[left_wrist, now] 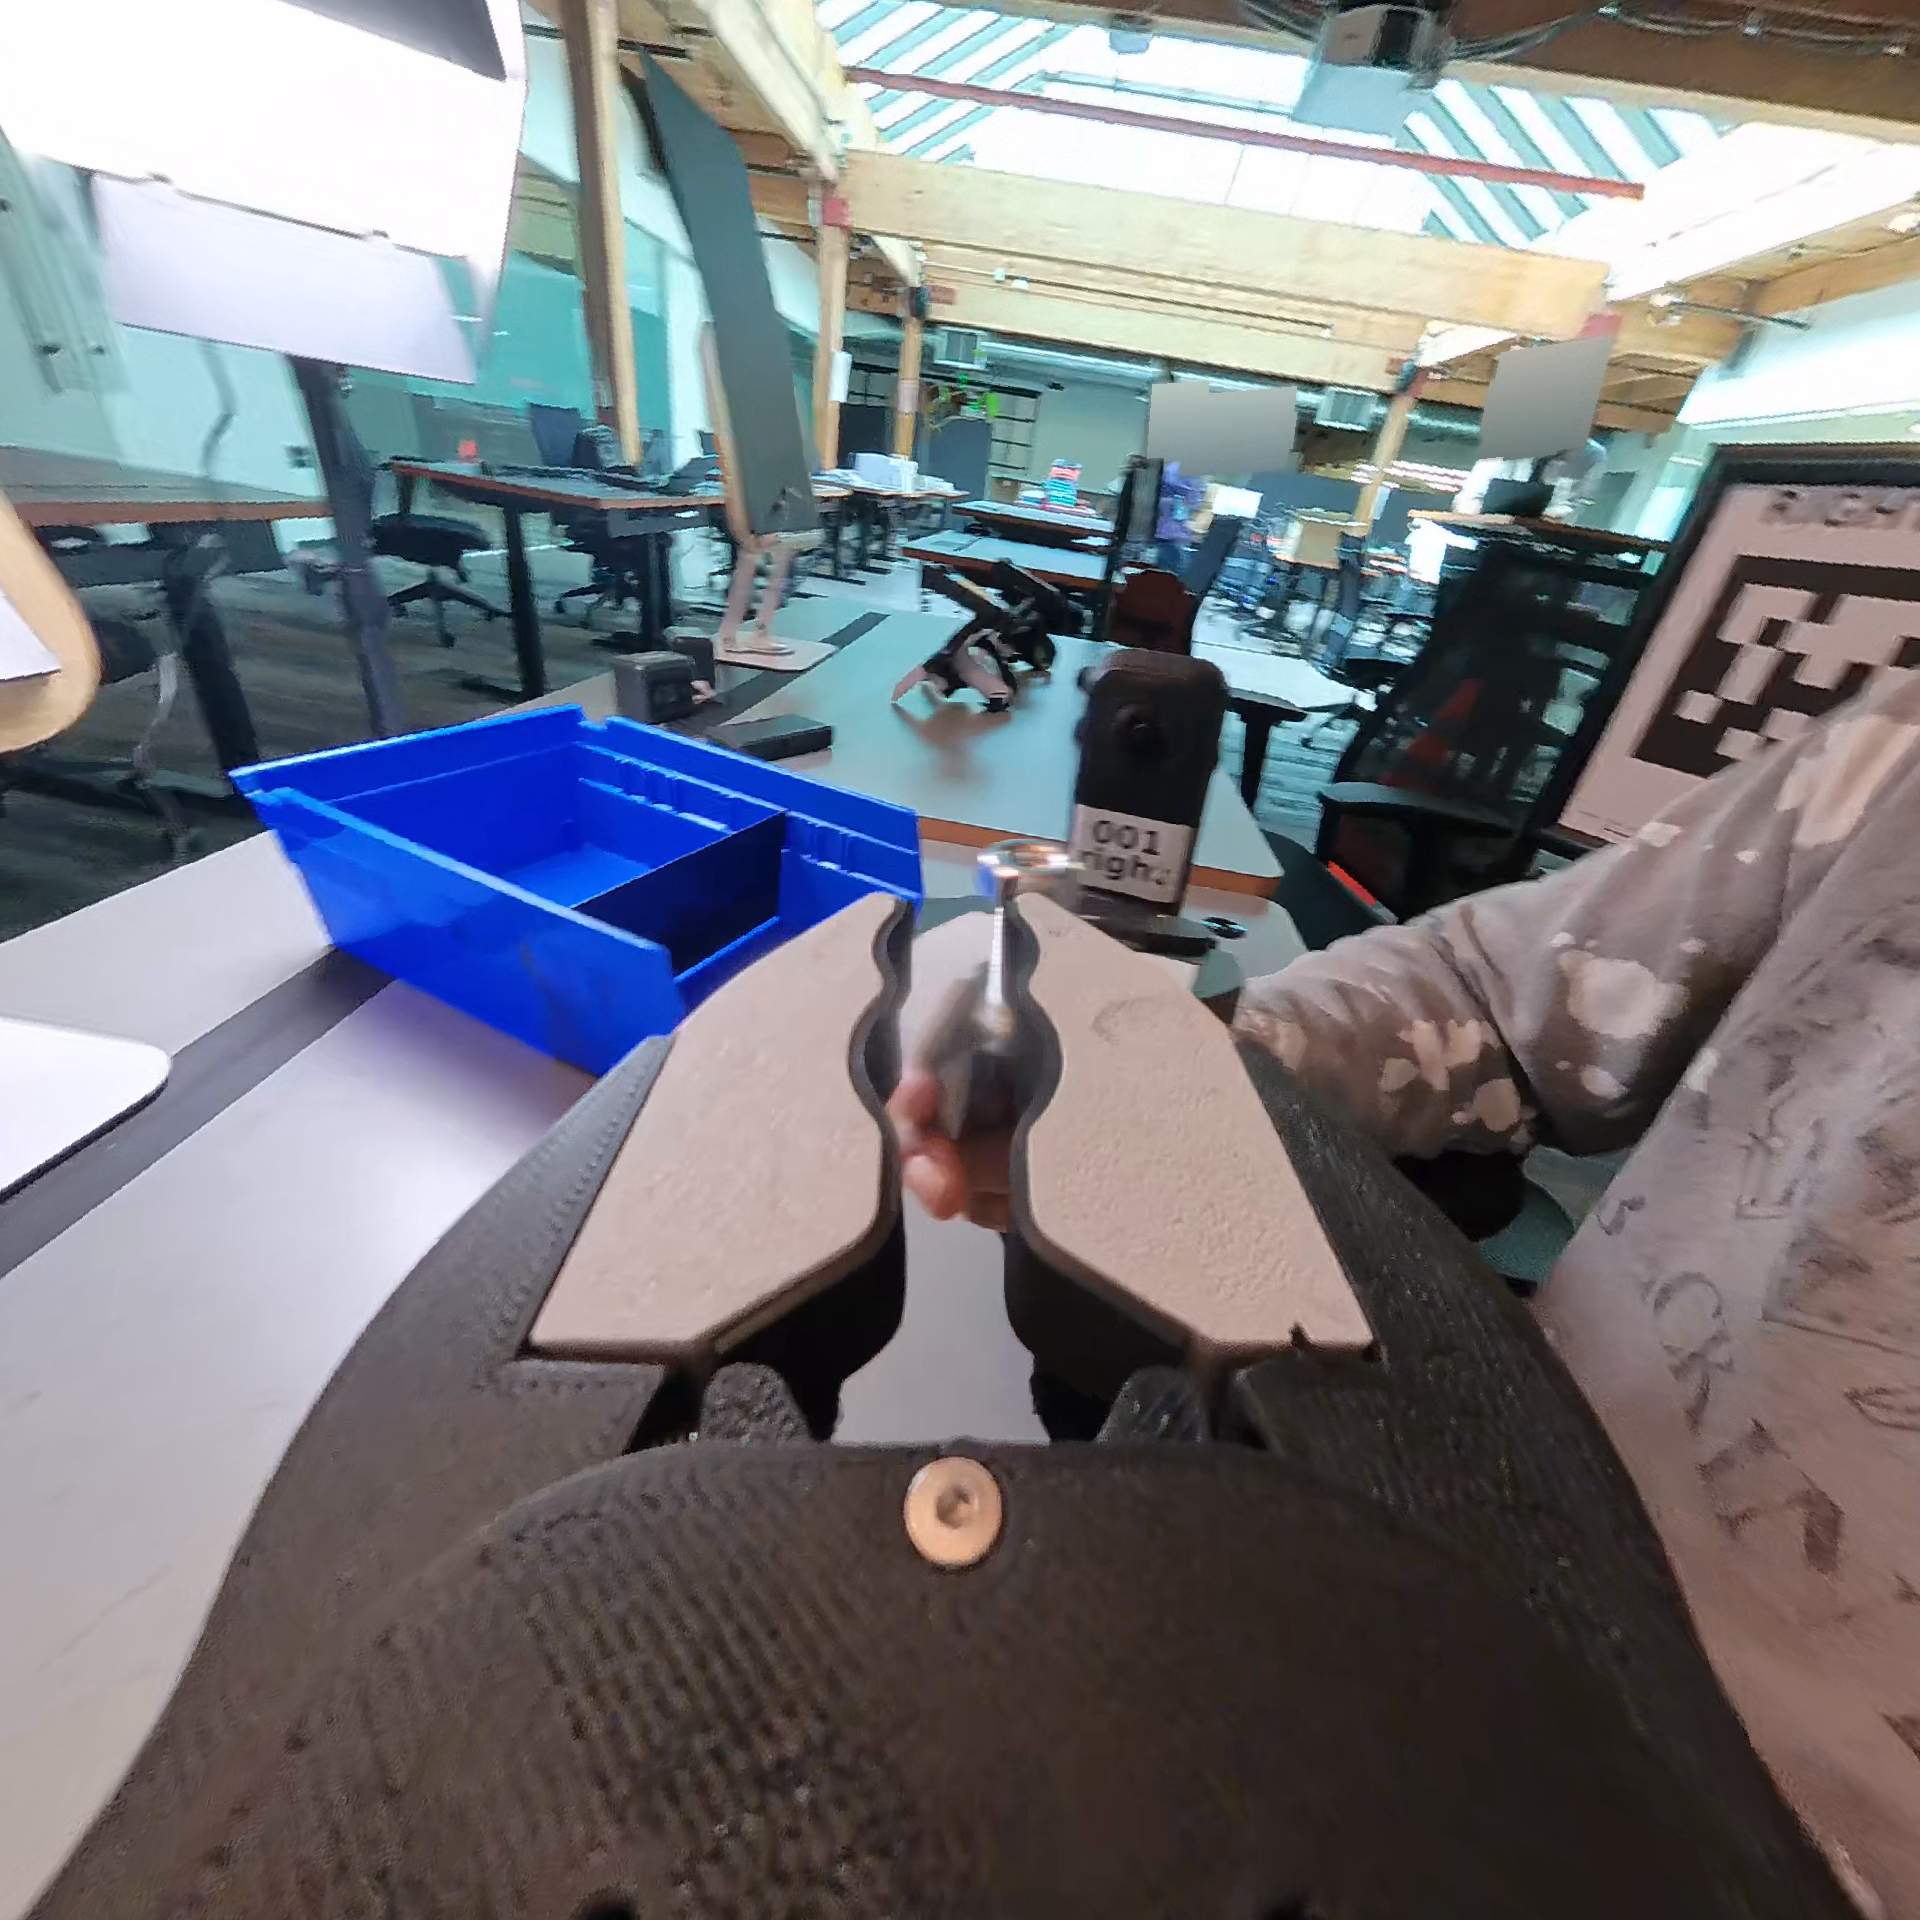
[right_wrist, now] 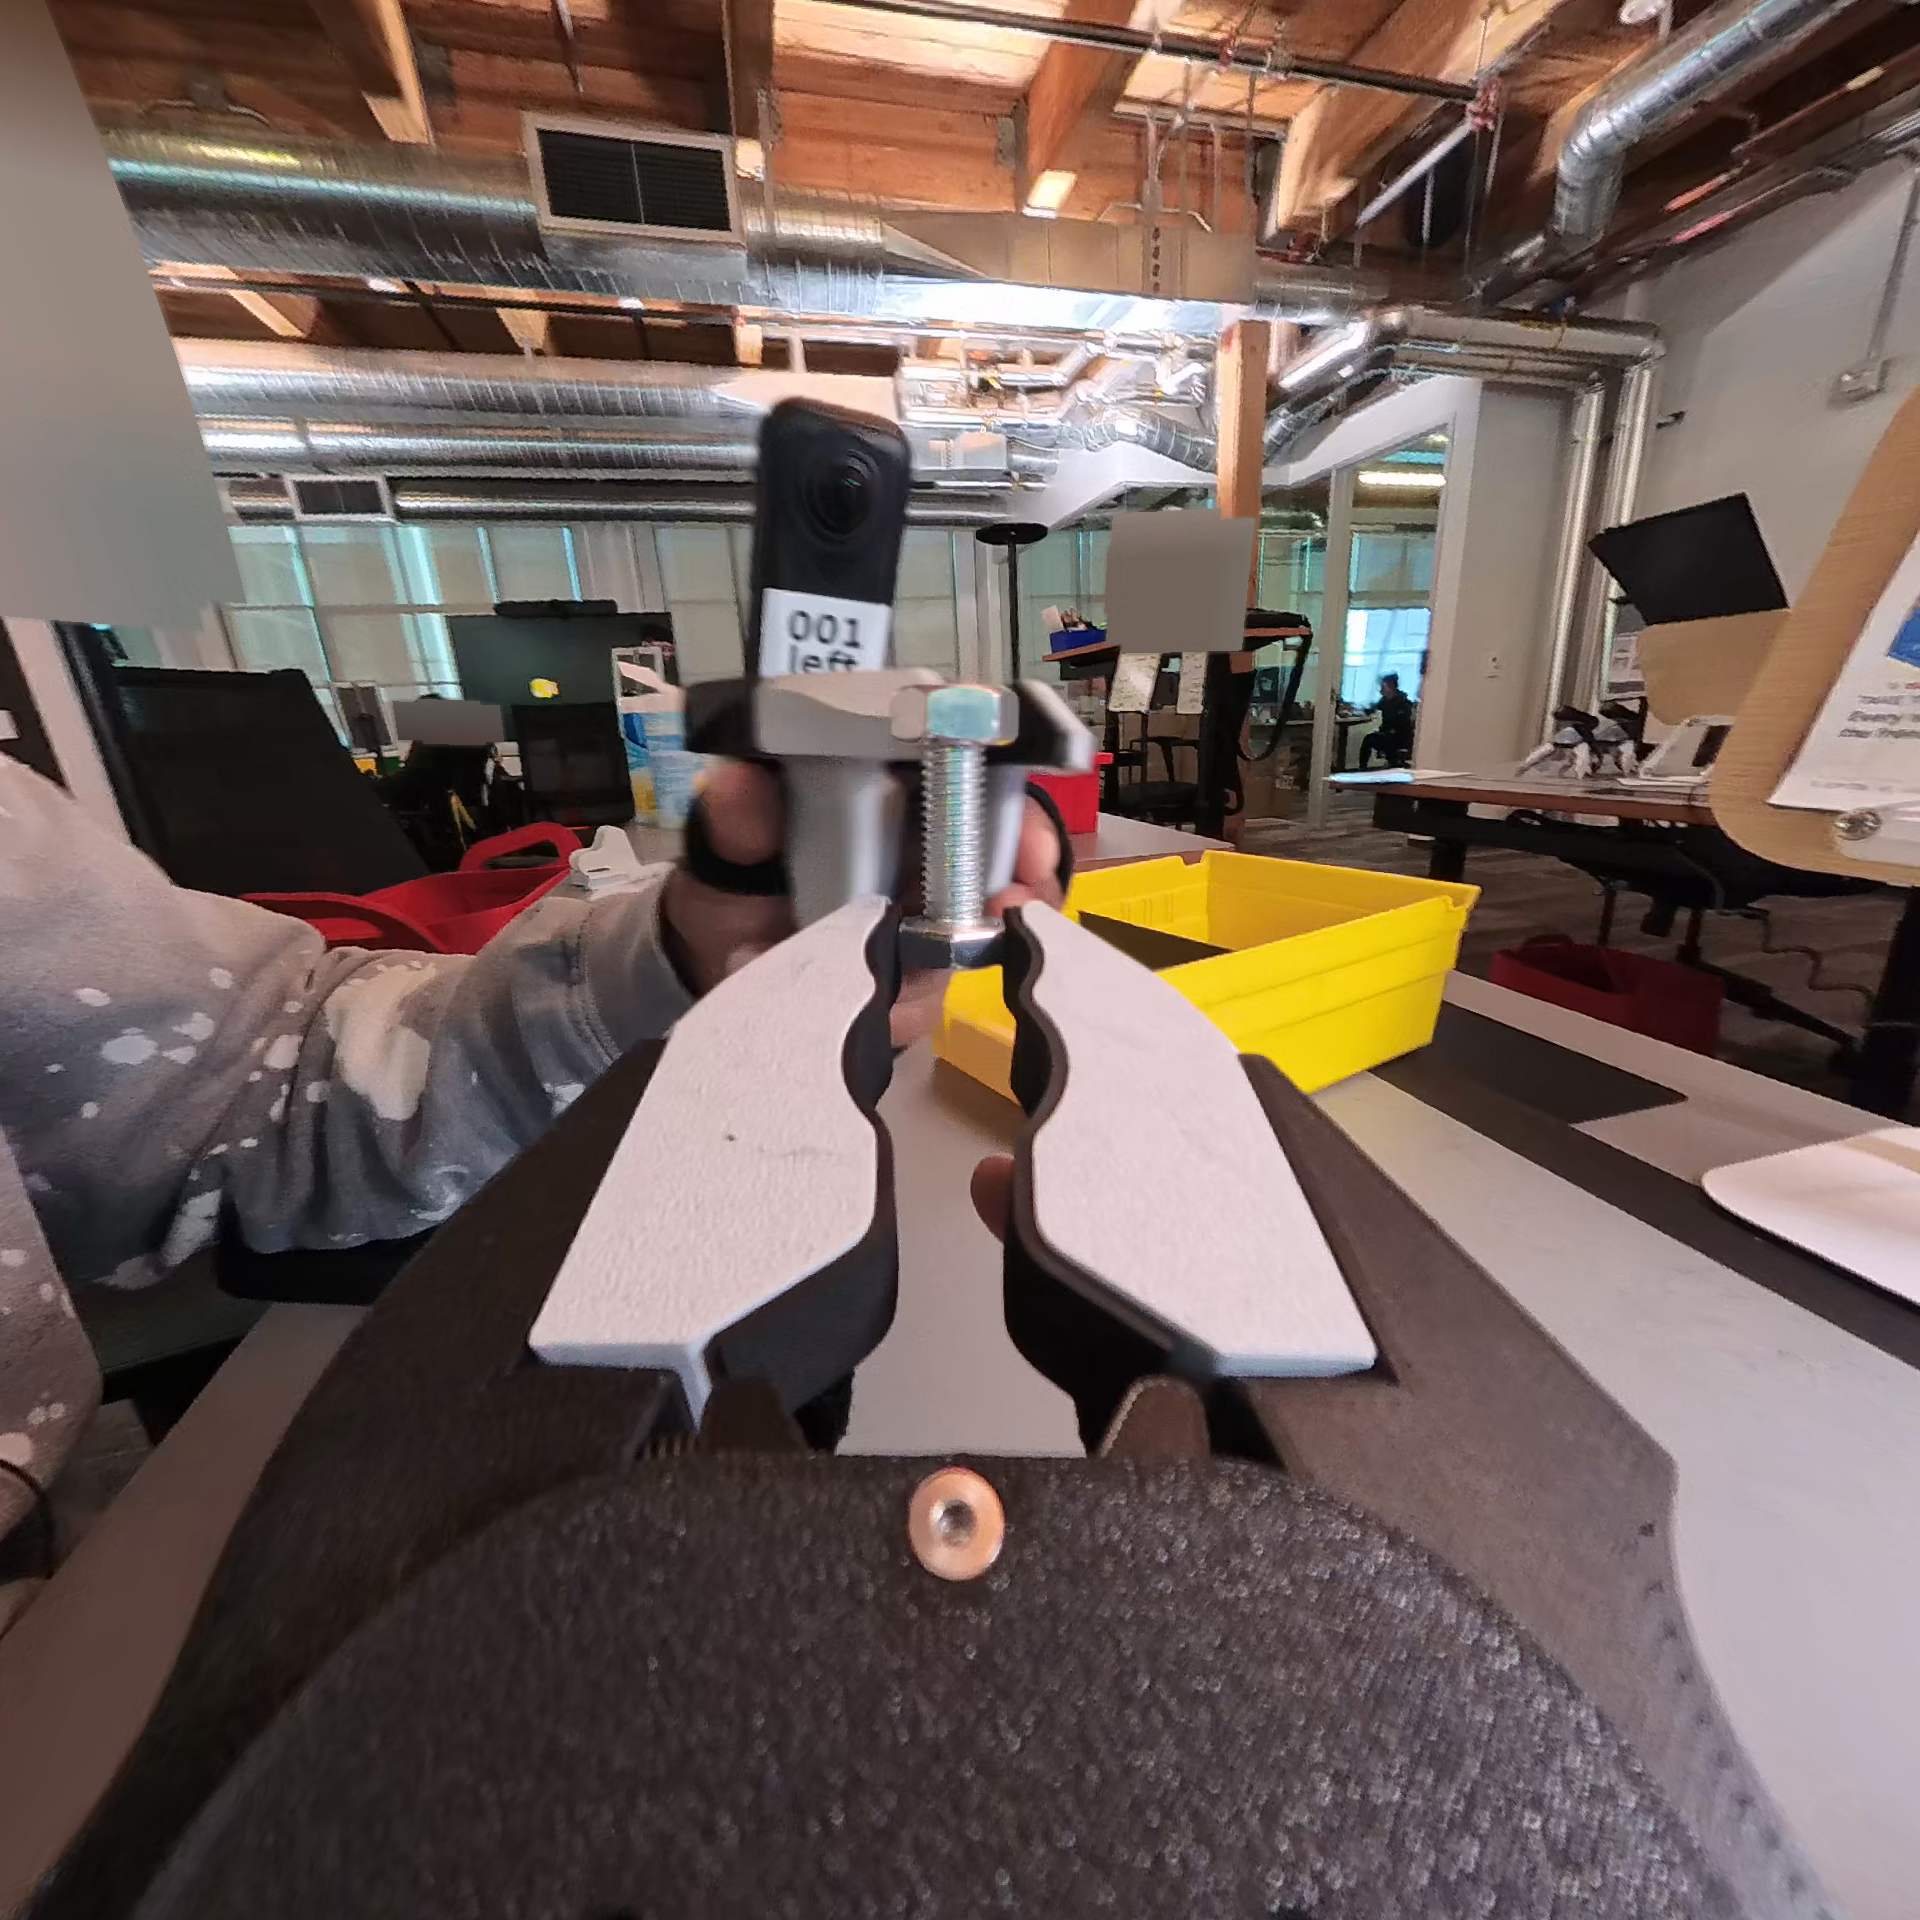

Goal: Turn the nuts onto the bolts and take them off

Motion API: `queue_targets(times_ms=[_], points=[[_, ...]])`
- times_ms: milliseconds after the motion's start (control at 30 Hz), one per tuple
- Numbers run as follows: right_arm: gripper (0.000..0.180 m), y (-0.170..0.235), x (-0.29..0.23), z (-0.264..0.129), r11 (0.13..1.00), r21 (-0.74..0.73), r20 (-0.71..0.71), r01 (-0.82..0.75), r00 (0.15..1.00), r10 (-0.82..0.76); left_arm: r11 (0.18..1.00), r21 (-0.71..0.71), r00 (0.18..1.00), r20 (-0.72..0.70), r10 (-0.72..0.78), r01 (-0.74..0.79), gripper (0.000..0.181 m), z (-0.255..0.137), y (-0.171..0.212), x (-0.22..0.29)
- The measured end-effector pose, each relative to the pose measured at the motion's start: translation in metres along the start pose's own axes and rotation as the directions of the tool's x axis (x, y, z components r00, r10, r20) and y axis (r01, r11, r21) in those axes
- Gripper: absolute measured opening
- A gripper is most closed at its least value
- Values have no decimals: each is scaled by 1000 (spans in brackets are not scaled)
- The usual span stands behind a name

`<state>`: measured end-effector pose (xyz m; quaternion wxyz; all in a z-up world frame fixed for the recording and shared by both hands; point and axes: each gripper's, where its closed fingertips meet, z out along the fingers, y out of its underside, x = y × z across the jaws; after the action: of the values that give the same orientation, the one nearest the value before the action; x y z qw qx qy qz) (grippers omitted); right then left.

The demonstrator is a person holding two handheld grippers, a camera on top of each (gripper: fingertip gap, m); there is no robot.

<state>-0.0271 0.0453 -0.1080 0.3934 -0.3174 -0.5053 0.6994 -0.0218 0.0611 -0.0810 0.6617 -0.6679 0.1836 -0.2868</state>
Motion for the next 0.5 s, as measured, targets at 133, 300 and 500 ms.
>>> queue_targets(times_ms=[133, 300, 500], points=[[18, -4, -4, -1, 1000, 22, 27, 4, 1000, -4, 1000, -16, 994, 112, 7, -5, 14, -6, 3, -21], [18, 0, 6, -1, 1000, 2, -31, -2, 1000, 2, 999, 35, 1000, 15, -13, 13, 25, -1, -6, -2], [18, -3, 6, -2, 1000, 25, -37, -1, 999, 2, 999, 11, 999, 25, -31, 30, 27, 6, -1, 0]])
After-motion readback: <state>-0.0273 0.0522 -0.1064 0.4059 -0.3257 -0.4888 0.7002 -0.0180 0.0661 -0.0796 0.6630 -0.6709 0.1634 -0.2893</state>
